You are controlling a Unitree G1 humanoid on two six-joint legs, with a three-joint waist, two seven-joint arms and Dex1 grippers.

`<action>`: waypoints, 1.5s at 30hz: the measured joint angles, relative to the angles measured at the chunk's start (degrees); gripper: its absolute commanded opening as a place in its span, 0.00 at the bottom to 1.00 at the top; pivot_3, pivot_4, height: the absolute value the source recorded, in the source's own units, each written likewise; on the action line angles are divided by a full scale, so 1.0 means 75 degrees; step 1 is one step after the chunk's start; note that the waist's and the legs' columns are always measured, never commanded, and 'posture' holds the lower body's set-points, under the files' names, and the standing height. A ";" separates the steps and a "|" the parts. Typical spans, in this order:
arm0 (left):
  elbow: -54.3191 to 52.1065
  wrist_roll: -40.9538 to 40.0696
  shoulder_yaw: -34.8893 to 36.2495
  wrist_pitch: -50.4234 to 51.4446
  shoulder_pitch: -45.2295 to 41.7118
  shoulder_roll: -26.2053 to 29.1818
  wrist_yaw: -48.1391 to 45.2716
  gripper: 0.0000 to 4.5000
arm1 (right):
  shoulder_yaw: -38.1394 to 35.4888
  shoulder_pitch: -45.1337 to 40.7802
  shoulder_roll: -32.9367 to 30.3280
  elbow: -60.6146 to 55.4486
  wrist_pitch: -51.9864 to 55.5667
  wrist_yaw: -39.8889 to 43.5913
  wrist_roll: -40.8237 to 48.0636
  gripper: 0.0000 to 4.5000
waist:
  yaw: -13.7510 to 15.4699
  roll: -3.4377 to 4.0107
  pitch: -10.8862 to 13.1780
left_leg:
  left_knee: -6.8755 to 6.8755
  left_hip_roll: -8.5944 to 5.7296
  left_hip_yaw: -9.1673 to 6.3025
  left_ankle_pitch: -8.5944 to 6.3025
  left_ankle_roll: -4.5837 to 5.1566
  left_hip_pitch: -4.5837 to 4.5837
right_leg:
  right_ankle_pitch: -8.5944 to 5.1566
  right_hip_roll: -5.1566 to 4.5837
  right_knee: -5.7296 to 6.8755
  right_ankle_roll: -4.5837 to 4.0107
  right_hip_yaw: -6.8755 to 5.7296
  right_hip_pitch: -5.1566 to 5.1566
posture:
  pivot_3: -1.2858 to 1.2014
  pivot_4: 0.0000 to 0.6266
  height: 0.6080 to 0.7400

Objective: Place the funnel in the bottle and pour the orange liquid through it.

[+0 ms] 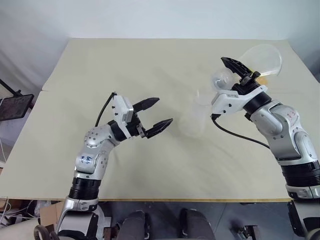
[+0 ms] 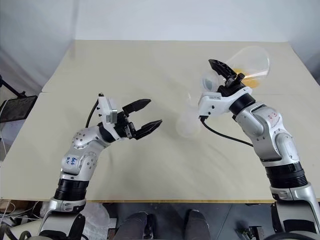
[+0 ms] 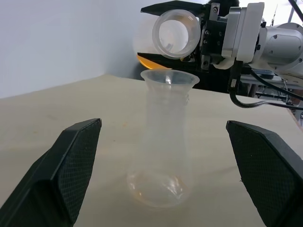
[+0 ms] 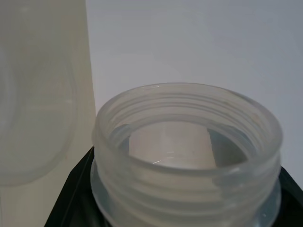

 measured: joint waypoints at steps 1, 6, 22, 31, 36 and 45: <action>-0.0002 0.0004 -0.0011 -0.0001 0.0003 0.0000 0.0010 1.00 | 0.0002 -0.0011 0.0000 0.0005 -0.0008 0.0000 -0.0013 0.55 | 0.0001 0.0000 0.0000 | 0.0000 0.0000 0.0000 0.0000 0.0000 0.0000 | 0.0000 0.0000 0.0000 0.0000 0.0000 0.0000 | 0.52 0.24 1.00; -0.0011 0.0019 -0.0066 -0.0003 0.0065 -0.0005 0.0059 1.00 | 0.0010 -0.0025 0.0001 0.0018 -0.0022 -0.0001 -0.0151 0.55 | 0.0002 0.0000 0.0000 | 0.0000 0.0000 0.0000 0.0000 0.0000 0.0000 | 0.0000 0.0000 0.0000 0.0000 0.0000 0.0000 | 0.52 0.24 1.00; -0.0048 0.0114 -0.0142 -0.0048 0.0065 -0.0002 0.0067 1.00 | 0.0162 -0.0042 -0.0001 0.0177 -0.0228 -0.0185 -0.0800 0.55 | -0.0003 0.0000 0.0000 | 0.0000 0.0000 0.0000 0.0000 0.0000 0.0000 | 0.0000 0.0000 0.0001 0.0000 0.0000 0.0000 | 0.52 0.24 1.00; -0.0162 0.0123 -0.0164 -0.0047 0.0089 -0.0002 0.0074 1.00 | 0.0241 -0.0081 -0.0038 0.0215 -0.0381 -0.0354 -0.1080 0.55 | -0.0004 0.0000 0.0000 | 0.0000 0.0000 0.0000 0.0000 0.0000 0.0000 | 0.0000 0.0000 0.0001 0.0000 0.0000 0.0000 | 0.52 0.24 1.00; -0.0201 0.0124 -0.0191 -0.0047 0.0098 -0.0003 0.0079 1.00 | 0.0241 -0.0081 -0.0040 0.0233 -0.0364 -0.0377 -0.1171 0.55 | -0.0004 0.0000 0.0000 | 0.0000 0.0000 0.0000 0.0000 0.0000 0.0000 | 0.0000 0.0000 0.0001 0.0000 0.0000 0.0000 | 0.52 0.24 1.00; -0.0203 0.0124 -0.0198 -0.0047 0.0098 -0.0007 0.0108 1.00 | 0.0241 -0.0092 -0.0206 0.0285 -0.0357 -0.0463 -0.1249 0.55 | -0.0005 0.0000 0.0000 | 0.0000 0.0000 0.0000 0.0000 -0.0001 0.0000 | 0.0000 0.0000 0.0001 0.0000 0.0000 0.0000 | 0.52 0.24 1.00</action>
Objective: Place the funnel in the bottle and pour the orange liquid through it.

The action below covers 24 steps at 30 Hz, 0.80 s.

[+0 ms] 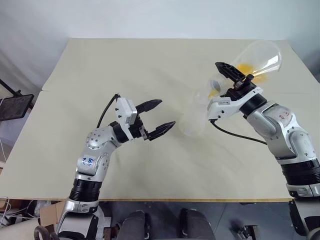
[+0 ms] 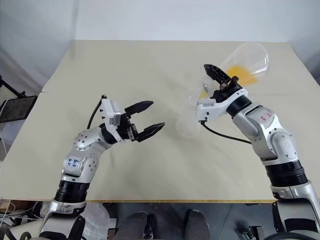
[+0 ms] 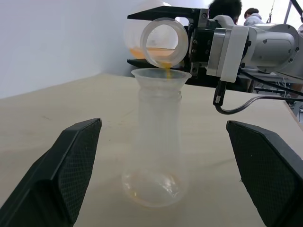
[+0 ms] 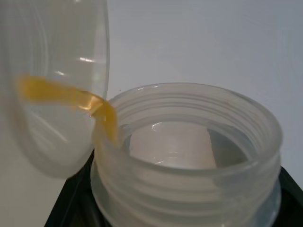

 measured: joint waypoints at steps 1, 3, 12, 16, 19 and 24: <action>0.0000 0.0000 -0.0001 0.0000 0.0000 -0.0002 0.0008 1.00 | 0.0000 -0.0007 -0.0002 0.0012 0.0000 -0.0003 0.0000 0.55 | -0.0003 0.0000 0.0000 | 0.0000 0.0000 0.0000 0.0000 0.0000 0.0000 | 0.0000 0.0000 0.0000 0.0000 0.0000 0.0000 | 0.52 0.24 1.00; 0.0000 0.0000 -0.0002 0.0000 0.0000 -0.0007 0.0026 1.00 | 0.0000 -0.0023 -0.0006 0.0028 -0.0006 -0.0027 -0.0015 0.55 | -0.0005 0.0000 0.0000 | 0.0000 0.0000 0.0000 0.0000 0.0000 0.0000 | 0.0000 0.0000 0.0000 0.0000 0.0000 0.0000 | 0.52 0.24 1.00; -0.0015 0.0000 -0.0006 0.0000 0.0005 -0.0036 0.0085 1.00 | 0.0001 -0.0198 -0.0090 0.0090 -0.0038 -0.0139 -0.0133 0.55 | -0.0001 0.0000 0.0000 | 0.0000 0.0000 0.0000 0.0000 0.0000 0.0000 | 0.0000 0.0000 0.0000 0.0000 0.0000 0.0000 | 0.52 0.24 1.00; -0.0052 0.0000 -0.0007 0.0000 0.0018 -0.0049 0.0106 1.00 | 0.0022 -0.0199 -0.0099 0.0231 -0.0083 -0.0162 -0.0154 0.55 | -0.0005 0.0000 0.0000 | 0.0000 0.0000 0.0000 0.0000 0.0000 0.0000 | 0.0000 0.0000 0.0000 0.0000 0.0000 0.0000 | 0.52 0.24 1.00; -0.0053 0.0000 -0.0007 -0.0002 0.0033 -0.0071 0.0115 1.00 | 0.0031 -0.0200 -0.0116 0.0260 -0.0142 -0.0197 -0.0166 0.55 | -0.0005 0.0000 0.0000 | 0.0000 0.0000 0.0000 0.0000 0.0000 0.0000 | 0.0000 0.0000 0.0000 0.0000 0.0000 0.0000 | 0.52 0.24 1.00; -0.0052 0.0007 -0.0013 -0.0035 0.0059 -0.0134 0.0133 1.00 | 0.0043 -0.0258 -0.0162 0.0263 -0.0169 -0.0240 -0.0297 0.55 | -0.0001 0.0000 0.0000 | 0.0000 0.0000 0.0000 0.0000 0.0000 0.0000 | 0.0000 0.0000 0.0000 0.0000 0.0000 0.0000 | 0.52 0.24 1.00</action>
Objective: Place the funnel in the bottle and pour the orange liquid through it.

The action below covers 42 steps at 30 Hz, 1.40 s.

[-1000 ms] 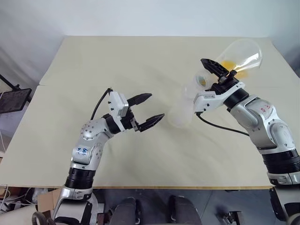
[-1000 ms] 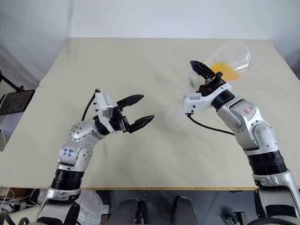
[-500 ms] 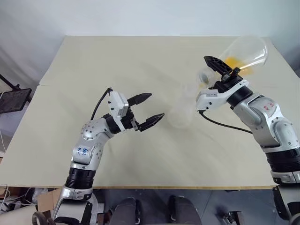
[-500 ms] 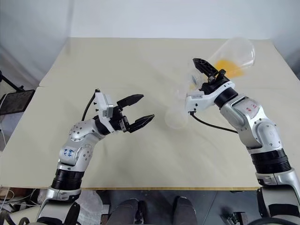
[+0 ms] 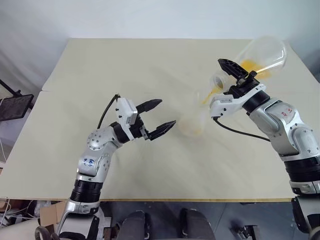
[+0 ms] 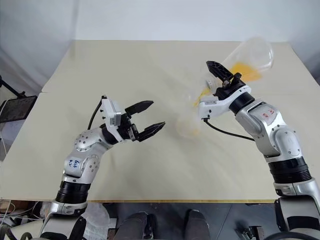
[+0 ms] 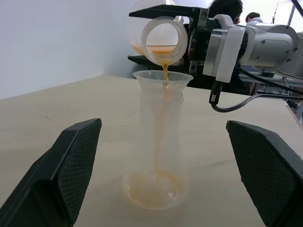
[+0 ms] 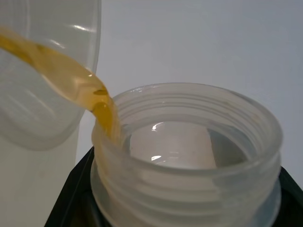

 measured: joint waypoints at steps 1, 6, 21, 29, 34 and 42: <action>0.0000 0.0001 -0.0003 -0.0012 0.0000 -0.0011 0.0005 1.00 | 0.0000 0.0000 -0.0005 0.0004 -0.0004 -0.0009 -0.0018 0.55 | -0.0001 0.0000 0.0000 | 0.0000 0.0000 0.0000 0.0000 0.0000 0.0000 | 0.0000 0.0000 0.0000 0.0000 0.0000 0.0000 | 0.52 0.24 1.00; 0.0000 0.0005 -0.0008 -0.0074 0.0001 -0.0037 0.0034 1.00 | 0.0030 -0.0010 -0.0050 0.0041 -0.0022 -0.0112 -0.0188 0.55 | -0.0002 0.0000 0.0000 | 0.0000 0.0000 0.0000 0.0000 0.0000 0.0000 | 0.0000 0.0000 0.0000 0.0000 0.0000 0.0000 | 0.52 0.24 1.00; -0.0046 0.0017 -0.0012 -0.0079 0.0073 -0.0037 0.0139 1.00 | 0.0036 -0.0140 -0.0059 0.0094 -0.0127 -0.0325 -0.0395 0.55 | -0.0002 0.0000 0.0000 | 0.0000 0.0000 0.0000 0.0000 0.0000 0.0000 | 0.0000 0.0000 0.0000 0.0000 0.0000 0.0000 | 0.52 0.24 1.00; -0.0046 0.0036 -0.0013 -0.0113 0.0072 -0.0037 0.0141 1.00 | 0.0036 -0.0140 -0.0059 0.0094 -0.0157 -0.0379 -0.0518 0.55 | -0.0003 0.0000 0.0000 | 0.0000 0.0000 0.0000 0.0000 0.0000 0.0000 | 0.0000 0.0000 0.0000 0.0000 0.0000 0.0000 | 0.52 0.24 1.00; -0.0046 0.0042 -0.0015 -0.0141 0.0072 -0.0037 0.0136 1.00 | 0.0036 -0.0140 -0.0059 0.0094 -0.0152 -0.0457 -0.0527 0.55 | -0.0004 0.0000 0.0000 | 0.0000 0.0000 0.0000 0.0000 0.0000 0.0000 | 0.0000 0.0000 0.0000 0.0000 0.0000 0.0000 | 0.52 0.24 1.00; -0.0046 0.0053 -0.0076 -0.0153 0.0072 -0.0036 0.0127 1.00 | 0.0036 -0.0140 -0.0059 0.0093 -0.0149 -0.0494 -0.0558 0.55 | -0.0003 0.0000 0.0000 | 0.0000 0.0000 0.0000 0.0000 0.0000 0.0000 | 0.0000 0.0000 0.0000 0.0000 0.0000 0.0000 | 0.52 0.24 1.00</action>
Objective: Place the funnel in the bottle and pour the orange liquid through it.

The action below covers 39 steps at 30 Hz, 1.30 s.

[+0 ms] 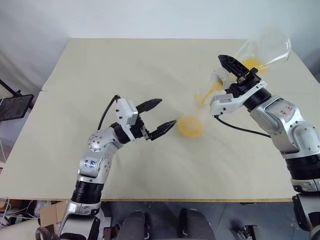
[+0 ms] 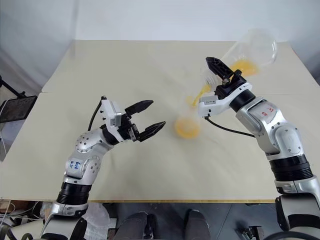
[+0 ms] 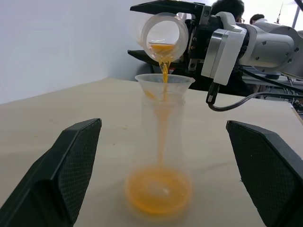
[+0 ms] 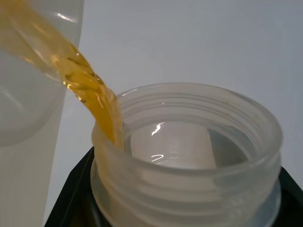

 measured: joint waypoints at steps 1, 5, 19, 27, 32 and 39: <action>0.0000 0.0000 -0.0007 -0.0001 0.0000 0.0000 -0.0004 1.00 | 0.0000 0.0000 0.0000 0.0000 0.0001 -0.0003 -0.0035 0.55 | 0.0000 0.0000 0.0000 | 0.0000 0.0000 0.0000 0.0000 0.0000 0.0000 | 0.0000 0.0000 0.0000 0.0000 0.0000 0.0000 | 0.52 0.24 1.00; 0.0000 0.0000 -0.0023 -0.0006 0.0000 0.0002 -0.0022 1.00 | 0.0000 0.0000 0.0000 0.0000 0.0004 -0.0011 -0.0072 0.55 | 0.0000 0.0000 0.0000 | 0.0000 0.0000 0.0000 0.0000 0.0000 0.0000 | 0.0000 0.0000 0.0000 0.0000 0.0000 0.0000 | 0.52 0.24 1.00; 0.0001 0.0000 -0.0076 -0.0008 -0.0001 0.0006 -0.0038 1.00 | 0.0000 0.0001 0.0000 -0.0033 0.0015 -0.0081 -0.0134 0.55 | -0.0001 0.0000 0.0000 | 0.0000 0.0000 0.0000 0.0000 0.0000 0.0000 | 0.0000 0.0000 0.0000 0.0000 0.0000 0.0000 | 0.52 0.24 1.00; 0.0000 0.0000 -0.0077 -0.0008 -0.0001 0.0006 -0.0034 1.00 | 0.0000 0.0003 -0.0004 -0.0083 0.0005 -0.0081 -0.0170 0.55 | -0.0001 0.0000 0.0000 | 0.0000 0.0000 0.0000 0.0000 0.0000 0.0000 | 0.0000 0.0000 0.0000 0.0000 0.0000 0.0000 | 0.52 0.24 1.00; 0.0000 0.0000 -0.0079 -0.0008 0.0000 0.0004 -0.0031 1.00 | 0.0000 0.0013 -0.0094 -0.0086 -0.0027 -0.0168 -0.0278 0.55 | 0.0001 0.0000 0.0000 | 0.0000 0.0000 0.0000 0.0000 0.0000 0.0000 | 0.0000 0.0000 0.0000 0.0000 0.0000 0.0000 | 0.52 0.24 1.00; -0.0001 0.0000 -0.0125 -0.0008 0.0000 -0.0001 -0.0028 1.00 | 0.0000 0.0073 -0.0181 -0.0088 -0.0060 -0.0395 -0.0453 0.55 | -0.0002 0.0000 0.0000 | 0.0000 0.0000 0.0000 0.0000 0.0000 0.0000 | 0.0000 0.0000 0.0000 0.0000 0.0000 0.0000 | 0.52 0.24 1.00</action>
